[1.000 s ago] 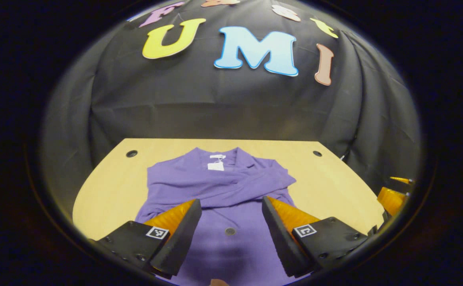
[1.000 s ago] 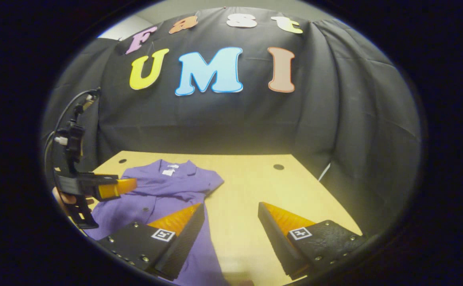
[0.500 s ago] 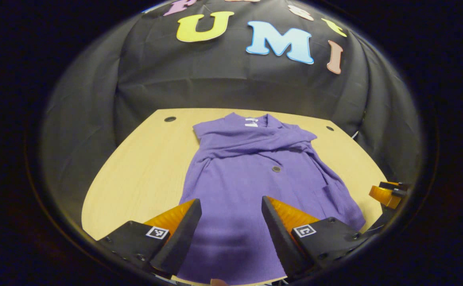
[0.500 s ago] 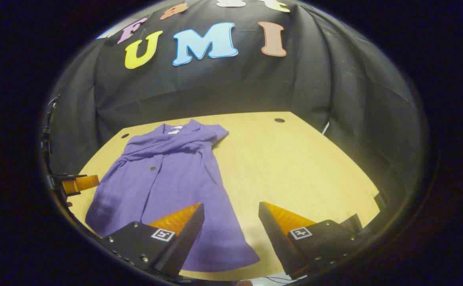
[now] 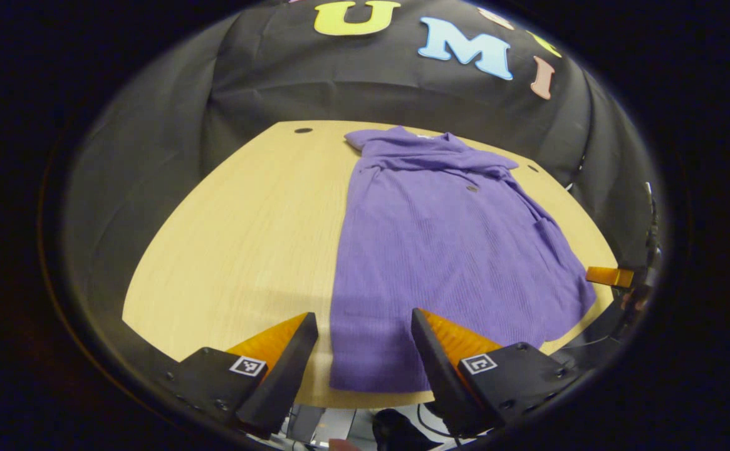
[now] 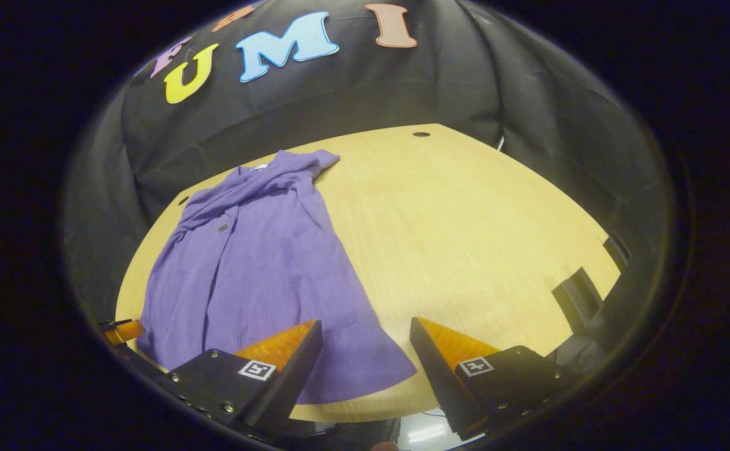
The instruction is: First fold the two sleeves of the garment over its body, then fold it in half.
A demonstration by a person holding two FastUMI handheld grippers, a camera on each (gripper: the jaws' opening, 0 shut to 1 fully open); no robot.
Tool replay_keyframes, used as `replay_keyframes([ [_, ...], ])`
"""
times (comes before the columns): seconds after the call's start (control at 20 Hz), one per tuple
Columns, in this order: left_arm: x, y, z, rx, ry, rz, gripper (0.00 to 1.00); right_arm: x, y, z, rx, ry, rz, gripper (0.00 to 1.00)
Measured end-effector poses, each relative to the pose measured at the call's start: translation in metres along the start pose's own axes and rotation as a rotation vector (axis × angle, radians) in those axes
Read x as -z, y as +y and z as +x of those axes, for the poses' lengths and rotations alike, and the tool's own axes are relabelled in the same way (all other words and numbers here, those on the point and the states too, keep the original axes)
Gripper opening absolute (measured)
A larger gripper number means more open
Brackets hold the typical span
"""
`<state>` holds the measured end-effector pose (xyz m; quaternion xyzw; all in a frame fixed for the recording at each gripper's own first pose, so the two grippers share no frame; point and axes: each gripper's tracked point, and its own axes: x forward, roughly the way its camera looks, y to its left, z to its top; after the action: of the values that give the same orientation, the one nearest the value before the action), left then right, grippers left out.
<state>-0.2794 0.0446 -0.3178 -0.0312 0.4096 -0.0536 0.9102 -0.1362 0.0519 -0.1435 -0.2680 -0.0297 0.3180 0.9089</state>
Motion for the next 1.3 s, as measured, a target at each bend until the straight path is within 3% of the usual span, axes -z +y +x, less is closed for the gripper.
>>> replay_keyframes([
  [0.25,0.015,-0.004,-0.009,-0.001,0.001,0.003,0.97,0.013,0.013,0.004,-0.021,0.029,0.002,0.94],
  [0.4,0.021,-0.034,-0.008,0.032,0.002,0.041,0.96,0.029,0.039,0.002,-0.059,0.053,-0.075,1.0],
  [0.6,0.026,-0.047,0.001,0.008,0.011,0.122,0.99,0.038,0.048,0.003,-0.034,0.071,-0.224,1.0],
  [0.65,0.026,-0.047,0.002,-0.003,0.007,0.137,0.87,0.036,0.049,0.004,-0.029,0.072,-0.209,0.99],
  [0.7,0.023,-0.05,0.003,0.009,-0.002,0.144,0.75,0.036,0.05,0.005,-0.031,0.073,-0.192,0.82],
  [0.75,0.024,-0.049,0.002,0.006,-0.001,0.138,0.56,0.036,0.05,0.003,-0.028,0.078,-0.17,0.63],
  [0.85,0.025,-0.051,0.004,0.017,0.009,0.156,0.46,0.037,0.054,0.005,-0.045,0.082,-0.178,0.58],
  [0.9,0.021,-0.05,0.007,0.01,0.0,0.135,0.47,0.037,0.055,0.006,-0.038,0.087,-0.131,0.39],
  [0.95,0.02,-0.05,0.008,-0.001,0.009,0.136,0.18,0.036,0.056,0.006,-0.036,0.1,-0.11,0.2],
  [1.0,0.022,-0.053,0.007,-0.004,0.011,0.145,0.16,0.035,0.056,0.008,-0.032,0.109,-0.074,0.2],
  [1.05,0.017,-0.055,0.007,0.003,0.006,0.144,0.1,0.034,0.059,0.008,-0.029,0.122,-0.056,0.08],
  [1.2,0.009,-0.062,0.008,0.066,0.022,0.072,0.07,0.013,0.062,0.001,-0.036,0.093,-0.056,0.04],
  [1.3,-0.023,-0.071,-0.006,0.117,-0.041,0.012,0.07,-0.023,0.075,-0.014,-0.084,0.023,-0.063,0.03],
])
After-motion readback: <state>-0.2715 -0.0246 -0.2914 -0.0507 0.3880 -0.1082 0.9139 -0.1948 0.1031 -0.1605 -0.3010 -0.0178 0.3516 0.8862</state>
